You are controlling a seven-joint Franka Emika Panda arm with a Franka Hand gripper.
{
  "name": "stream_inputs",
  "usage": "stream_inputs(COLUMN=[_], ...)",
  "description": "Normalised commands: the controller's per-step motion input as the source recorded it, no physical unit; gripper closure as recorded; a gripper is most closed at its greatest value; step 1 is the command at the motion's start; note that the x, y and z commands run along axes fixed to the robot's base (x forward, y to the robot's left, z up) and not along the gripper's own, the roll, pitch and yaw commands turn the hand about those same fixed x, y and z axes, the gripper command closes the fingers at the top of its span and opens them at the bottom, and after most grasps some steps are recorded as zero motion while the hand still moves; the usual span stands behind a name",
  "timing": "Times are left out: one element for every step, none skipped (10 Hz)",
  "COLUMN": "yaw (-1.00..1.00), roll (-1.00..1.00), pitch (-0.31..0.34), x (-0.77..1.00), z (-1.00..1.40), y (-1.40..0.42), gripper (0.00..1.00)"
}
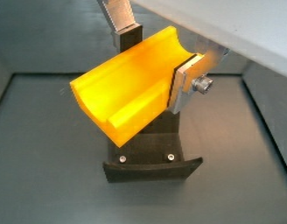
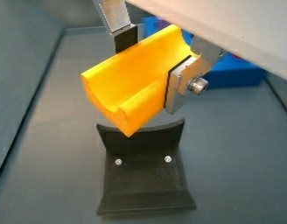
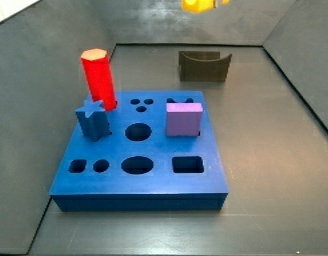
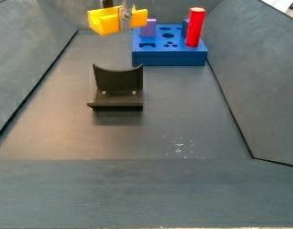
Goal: Pick up the arch object. Move up. Place the arch object on the fixture. Regrasp the arch object. Move to above the board. Insert the arch object.
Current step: Place the arch object on the fixture.
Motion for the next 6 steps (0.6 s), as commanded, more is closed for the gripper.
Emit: stream_inputs(yaw=[1.0, 1.0, 1.0, 1.0, 0.92, 0.82], roll=[0.1, 0.11, 0.12, -0.97, -1.0, -1.0], pitch=[-0.017, -0.019, -0.022, 0.025, 0.026, 0.046], x=[0.03, 0.03, 0.02, 0.11, 0.1, 0.08], z=[-0.02, -0.02, -0.02, -0.03, -0.03, -0.03], y=[-0.04, -0.03, -0.03, -0.01, 0.0, 0.04], gripper=[1.0, 1.0, 1.0, 1.0, 1.0, 1.0])
